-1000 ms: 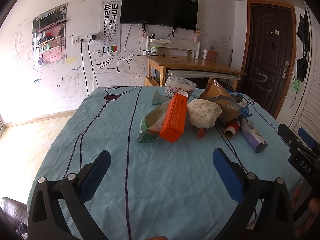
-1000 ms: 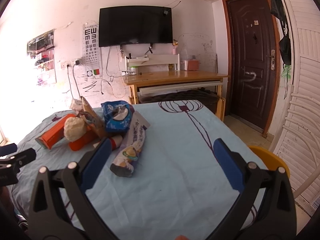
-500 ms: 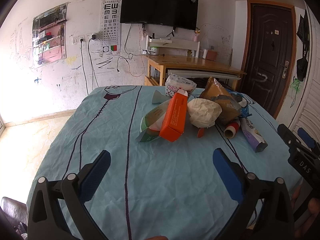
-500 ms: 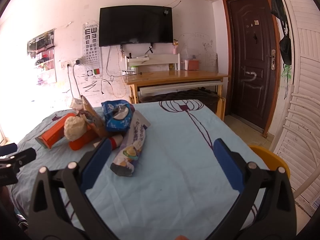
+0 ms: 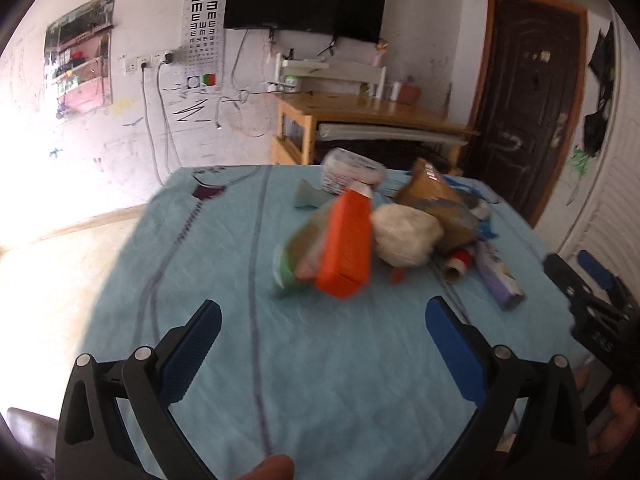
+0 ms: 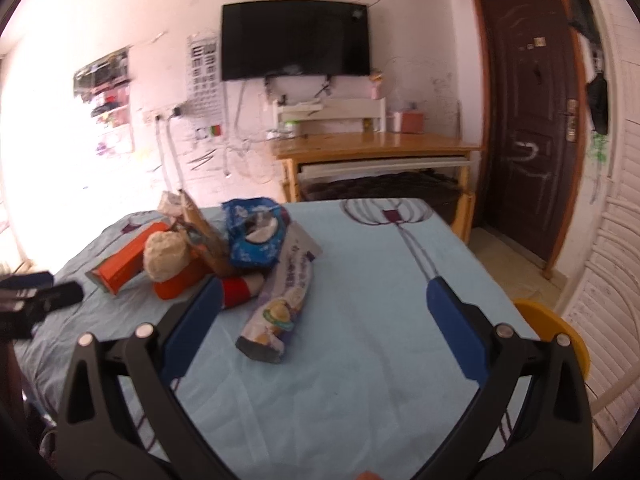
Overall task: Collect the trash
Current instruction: 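Grasp the orange box with the left tool while the right tool grasps the white snack wrapper, then carry both items to the yellow bin and open both tools to drop them, then grasp the white-green tube package with the left tool while the right tool grasps the blue snack bag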
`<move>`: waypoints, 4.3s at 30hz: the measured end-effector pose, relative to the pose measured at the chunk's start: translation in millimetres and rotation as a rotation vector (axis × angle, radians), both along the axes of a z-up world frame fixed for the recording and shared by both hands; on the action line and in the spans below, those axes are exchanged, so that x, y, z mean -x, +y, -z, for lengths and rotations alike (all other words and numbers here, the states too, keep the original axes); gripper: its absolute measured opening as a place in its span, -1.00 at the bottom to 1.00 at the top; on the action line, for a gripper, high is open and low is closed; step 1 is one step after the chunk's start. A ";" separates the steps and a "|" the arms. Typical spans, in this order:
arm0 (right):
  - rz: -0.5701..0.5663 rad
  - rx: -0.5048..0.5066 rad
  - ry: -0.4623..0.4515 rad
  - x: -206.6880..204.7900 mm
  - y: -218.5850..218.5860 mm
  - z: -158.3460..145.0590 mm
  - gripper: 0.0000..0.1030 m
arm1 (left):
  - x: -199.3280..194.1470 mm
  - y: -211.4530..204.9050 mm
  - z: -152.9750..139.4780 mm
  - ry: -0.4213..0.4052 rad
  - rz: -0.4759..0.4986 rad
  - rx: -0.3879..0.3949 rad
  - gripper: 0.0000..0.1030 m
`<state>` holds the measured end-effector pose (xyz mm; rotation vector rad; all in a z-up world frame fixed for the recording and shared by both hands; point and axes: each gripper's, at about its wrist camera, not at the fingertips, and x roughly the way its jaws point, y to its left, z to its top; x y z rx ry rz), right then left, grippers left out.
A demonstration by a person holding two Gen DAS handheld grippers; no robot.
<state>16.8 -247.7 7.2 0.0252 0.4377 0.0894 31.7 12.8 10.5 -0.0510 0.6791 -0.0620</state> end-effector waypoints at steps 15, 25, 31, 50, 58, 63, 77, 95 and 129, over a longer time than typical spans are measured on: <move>-0.120 -0.023 0.252 -46.2 5.3 14.8 0.54 | -64.6 -25.7 -24.4 0.137 0.098 -0.166 0.31; -0.184 -0.018 0.426 -76.8 9.5 29.2 0.24 | -68.4 -53.8 -2.2 0.182 0.288 -0.230 0.03; -0.178 0.007 0.429 -83.2 5.5 26.6 -0.38 | -69.4 -58.9 5.2 0.185 0.301 -0.228 -0.54; -0.092 -0.120 0.295 -54.5 -42.5 10.9 -0.62 | -30.8 -26.9 -44.2 0.031 0.223 -0.044 -0.65; -0.032 -0.127 0.221 -45.1 -72.7 -7.9 -0.62 | -17.1 -71.8 -77.4 -0.028 0.346 -0.034 -0.65; 0.066 -0.154 0.195 -42.3 -115.7 -12.9 -0.62 | -22.6 -123.1 -82.7 -0.027 0.450 -0.050 -0.65; 0.348 -0.166 0.314 -60.9 -240.7 53.6 -0.61 | -80.7 -315.9 -49.1 0.146 0.654 -0.033 -0.65; 0.447 -0.328 0.439 -50.7 -319.7 115.1 -0.20 | -123.9 -436.3 39.6 0.452 0.653 -0.047 -0.62; 0.011 -0.221 0.234 -87.4 -136.7 -7.1 0.65 | -48.1 -138.1 -82.3 0.022 0.242 0.072 0.68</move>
